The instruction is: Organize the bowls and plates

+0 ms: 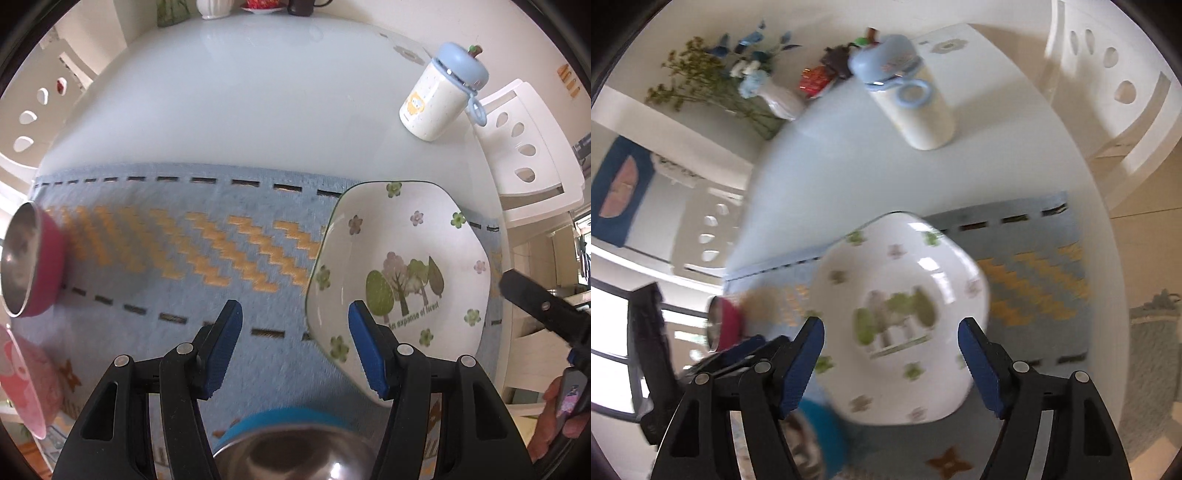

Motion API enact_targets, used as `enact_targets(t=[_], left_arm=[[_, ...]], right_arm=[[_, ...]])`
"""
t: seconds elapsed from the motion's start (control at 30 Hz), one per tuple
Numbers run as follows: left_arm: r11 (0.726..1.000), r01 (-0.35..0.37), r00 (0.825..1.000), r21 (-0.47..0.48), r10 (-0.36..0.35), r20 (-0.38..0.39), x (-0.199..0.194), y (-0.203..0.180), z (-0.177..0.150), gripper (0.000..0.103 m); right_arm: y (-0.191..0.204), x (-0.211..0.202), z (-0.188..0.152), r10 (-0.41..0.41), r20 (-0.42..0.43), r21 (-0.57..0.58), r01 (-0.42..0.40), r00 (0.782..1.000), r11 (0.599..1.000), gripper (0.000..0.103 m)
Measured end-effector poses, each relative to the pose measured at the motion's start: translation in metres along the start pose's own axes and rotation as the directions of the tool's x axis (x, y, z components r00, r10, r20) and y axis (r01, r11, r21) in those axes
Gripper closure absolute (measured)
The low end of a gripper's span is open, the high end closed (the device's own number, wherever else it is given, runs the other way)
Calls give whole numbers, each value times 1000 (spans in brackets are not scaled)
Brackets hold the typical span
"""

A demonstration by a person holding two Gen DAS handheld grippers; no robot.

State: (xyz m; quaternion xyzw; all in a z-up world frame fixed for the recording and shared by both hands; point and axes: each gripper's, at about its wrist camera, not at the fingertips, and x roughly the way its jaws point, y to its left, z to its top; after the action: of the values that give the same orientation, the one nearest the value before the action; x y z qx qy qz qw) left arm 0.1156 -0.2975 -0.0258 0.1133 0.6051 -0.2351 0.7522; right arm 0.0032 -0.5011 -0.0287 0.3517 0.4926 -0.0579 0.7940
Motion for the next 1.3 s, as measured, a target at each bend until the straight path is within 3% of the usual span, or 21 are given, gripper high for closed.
enact_targets(t=[0.17, 0.7, 0.9, 1.03, 1.3], left_arm=[[1000, -2, 1000, 4, 2, -25, 19, -7, 5, 45], [999, -18, 998, 44, 21, -53, 54, -32, 13, 46], [998, 19, 998, 51, -16, -57, 64, -42, 16, 62], [997, 2, 998, 73, 2, -55, 65, -49, 20, 63], [998, 8, 999, 68, -4, -54, 62, -42, 19, 65]], right_arm=[[-17, 28, 3, -52, -39, 7, 52, 998, 999, 25], [-32, 58, 5, 14, -93, 20, -12, 996, 1000, 25], [-27, 60, 7, -7, -90, -11, 6, 996, 1000, 25], [-25, 61, 7, -7, -77, 1, 8, 997, 1000, 25], [-23, 62, 7, -35, -86, -11, 34, 996, 999, 41]])
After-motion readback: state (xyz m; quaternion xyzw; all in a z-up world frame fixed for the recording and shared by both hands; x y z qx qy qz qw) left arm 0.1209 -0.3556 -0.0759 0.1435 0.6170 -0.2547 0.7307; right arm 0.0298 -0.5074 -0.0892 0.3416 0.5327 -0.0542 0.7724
